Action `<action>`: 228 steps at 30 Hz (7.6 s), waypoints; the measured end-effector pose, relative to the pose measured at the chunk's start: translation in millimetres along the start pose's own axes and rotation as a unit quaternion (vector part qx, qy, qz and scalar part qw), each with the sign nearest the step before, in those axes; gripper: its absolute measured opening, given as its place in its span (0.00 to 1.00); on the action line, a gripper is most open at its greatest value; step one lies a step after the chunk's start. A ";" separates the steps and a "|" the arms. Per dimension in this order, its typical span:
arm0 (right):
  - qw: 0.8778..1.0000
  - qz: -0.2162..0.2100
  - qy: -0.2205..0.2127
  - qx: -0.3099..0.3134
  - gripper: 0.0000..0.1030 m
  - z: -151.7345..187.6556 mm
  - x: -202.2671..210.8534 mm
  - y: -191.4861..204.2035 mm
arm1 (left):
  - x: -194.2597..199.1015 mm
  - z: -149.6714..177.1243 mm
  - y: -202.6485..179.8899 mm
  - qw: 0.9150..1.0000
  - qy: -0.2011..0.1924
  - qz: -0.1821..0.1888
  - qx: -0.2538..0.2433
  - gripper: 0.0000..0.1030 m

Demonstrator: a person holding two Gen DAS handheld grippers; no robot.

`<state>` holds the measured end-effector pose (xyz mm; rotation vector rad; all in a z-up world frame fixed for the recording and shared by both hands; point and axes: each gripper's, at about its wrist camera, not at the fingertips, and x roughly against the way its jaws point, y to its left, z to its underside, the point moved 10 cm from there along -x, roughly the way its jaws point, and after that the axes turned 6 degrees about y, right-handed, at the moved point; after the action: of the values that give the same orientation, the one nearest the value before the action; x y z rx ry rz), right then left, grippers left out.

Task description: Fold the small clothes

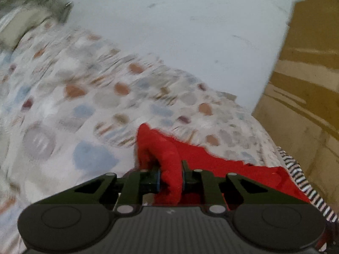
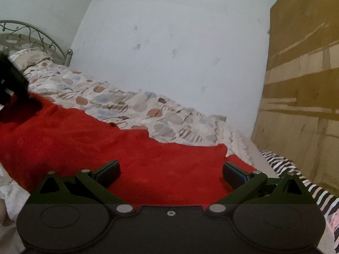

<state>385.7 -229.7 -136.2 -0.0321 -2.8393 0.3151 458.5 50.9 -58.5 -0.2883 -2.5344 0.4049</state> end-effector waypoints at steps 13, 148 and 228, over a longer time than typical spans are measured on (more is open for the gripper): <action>0.994 0.104 -0.024 -0.028 1.00 -4.0 55.0 -81.7 | -20.0 13.5 -247.4 0.966 0.068 0.107 -0.224 0.16; 0.936 -0.157 0.188 -0.252 0.99 27.5 -21.0 -132.0 | 67.4 67.7 -203.1 0.960 0.020 0.222 -0.171 0.98; 0.928 -0.151 0.154 -0.304 0.99 15.1 -60.3 -163.4 | -27.0 114.8 -156.5 0.955 0.197 0.221 0.010 1.00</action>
<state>440.8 -395.5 -131.4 0.2075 -2.4631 -0.5873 398.7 -128.5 -110.1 -0.8473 -2.0624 0.4843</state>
